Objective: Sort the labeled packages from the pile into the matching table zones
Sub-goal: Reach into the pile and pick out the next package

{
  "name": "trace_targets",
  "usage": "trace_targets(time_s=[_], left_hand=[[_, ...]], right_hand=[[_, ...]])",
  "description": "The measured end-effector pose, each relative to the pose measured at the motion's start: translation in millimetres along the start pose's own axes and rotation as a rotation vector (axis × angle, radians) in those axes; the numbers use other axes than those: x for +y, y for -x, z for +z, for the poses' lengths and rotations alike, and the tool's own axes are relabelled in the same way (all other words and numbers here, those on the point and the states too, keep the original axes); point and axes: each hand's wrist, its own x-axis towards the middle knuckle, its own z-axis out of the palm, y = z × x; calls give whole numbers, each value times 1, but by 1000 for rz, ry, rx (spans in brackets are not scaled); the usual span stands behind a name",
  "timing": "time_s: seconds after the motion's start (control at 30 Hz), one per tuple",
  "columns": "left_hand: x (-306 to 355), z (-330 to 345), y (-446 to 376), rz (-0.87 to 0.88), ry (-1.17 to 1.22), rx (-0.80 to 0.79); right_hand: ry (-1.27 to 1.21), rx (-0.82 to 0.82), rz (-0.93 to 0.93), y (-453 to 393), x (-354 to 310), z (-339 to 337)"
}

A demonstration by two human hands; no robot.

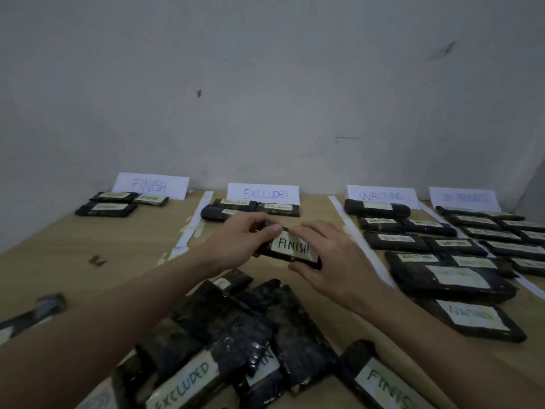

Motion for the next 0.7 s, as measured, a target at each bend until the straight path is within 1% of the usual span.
trace_targets(time_s=[0.13,0.23,0.27,0.33,0.4,0.5,0.53,0.6,0.7], left_hand=[[-25,-45,5,-79,-19,70],[-52,-86,11,-205,-37,128],[-62,-101,15,-239,-82,151],[-87,-130,22,-252,-323,179],[-112,-157,29,-261,-580,106],[-145,-180,36,-315,-808,-41],[-154,-182,37,-357,-848,-60],[-166,-179,40,-427,-852,-92],[-174,-172,42,-455,-843,-118]], right_hand=[[-19,-32,-115,-41,-18,31],[-52,-74,-152,-75,-36,60],[-64,-86,-149,-87,-42,71],[-76,-129,-136,-113,-51,93],[-74,-199,-122,-142,-59,118],[-61,-294,-117,-183,-70,161],[-50,-316,-113,-196,-73,175],[-34,-352,-100,-217,-80,202],[-30,-388,-58,-242,-87,234]])
